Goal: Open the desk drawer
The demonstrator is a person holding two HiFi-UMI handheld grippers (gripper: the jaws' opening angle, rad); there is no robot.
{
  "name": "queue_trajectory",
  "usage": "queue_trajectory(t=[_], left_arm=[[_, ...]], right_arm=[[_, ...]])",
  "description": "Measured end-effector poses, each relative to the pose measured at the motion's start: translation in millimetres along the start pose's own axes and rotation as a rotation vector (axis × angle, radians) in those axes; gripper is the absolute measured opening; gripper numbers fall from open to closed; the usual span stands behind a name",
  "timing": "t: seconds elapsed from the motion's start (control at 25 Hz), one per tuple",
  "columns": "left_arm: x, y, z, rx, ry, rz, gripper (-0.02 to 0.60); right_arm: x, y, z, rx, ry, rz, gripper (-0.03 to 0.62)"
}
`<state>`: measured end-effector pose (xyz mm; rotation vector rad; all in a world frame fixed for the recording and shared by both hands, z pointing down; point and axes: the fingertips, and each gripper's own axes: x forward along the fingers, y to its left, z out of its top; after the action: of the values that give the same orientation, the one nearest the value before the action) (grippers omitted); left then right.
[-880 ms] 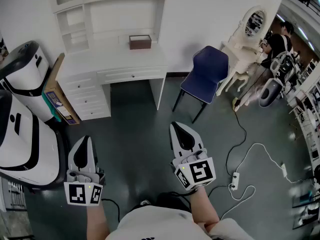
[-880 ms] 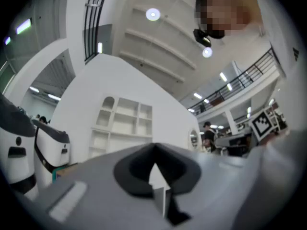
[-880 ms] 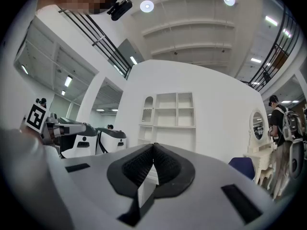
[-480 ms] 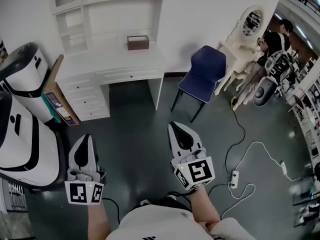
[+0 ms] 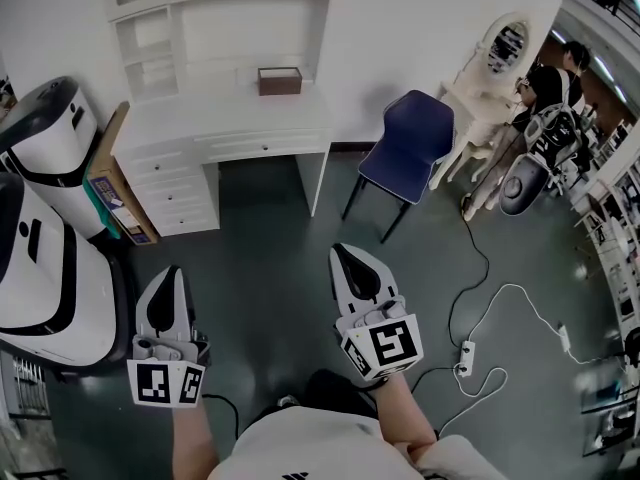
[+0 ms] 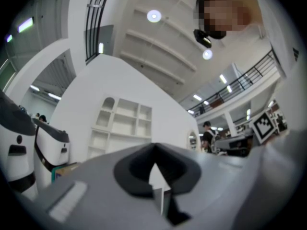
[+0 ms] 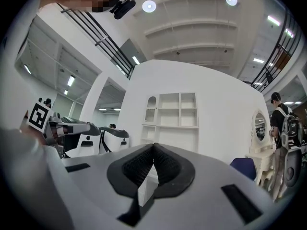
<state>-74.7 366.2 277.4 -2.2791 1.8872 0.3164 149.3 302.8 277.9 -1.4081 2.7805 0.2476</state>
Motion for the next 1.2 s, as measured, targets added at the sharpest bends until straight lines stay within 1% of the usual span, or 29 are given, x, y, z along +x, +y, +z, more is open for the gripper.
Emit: queue_trajectory(t=[0.28, 0.52, 0.68, 0.88, 1.2], left_arm=[[14, 2, -12, -0.012, 0.015, -0.007, 0.005], [50, 15, -28, -0.013, 0.025, 0.019, 0.005], [87, 26, -35, -0.003, 0.023, 0.049, 0.005], [149, 43, -39, 0.02, 0.008, 0.077, 0.005], [241, 53, -54, 0.048, -0.014, 0.098, 0.005]], right_arm=[[15, -9, -10, 0.022, 0.02, 0.015, 0.002], [60, -30, -22, 0.03, 0.015, 0.05, 0.002], [104, -52, -25, 0.034, 0.004, 0.085, 0.002], [169, -87, -20, 0.028, -0.02, 0.123, 0.002], [249, -151, -25, 0.02, -0.045, 0.149, 0.002]])
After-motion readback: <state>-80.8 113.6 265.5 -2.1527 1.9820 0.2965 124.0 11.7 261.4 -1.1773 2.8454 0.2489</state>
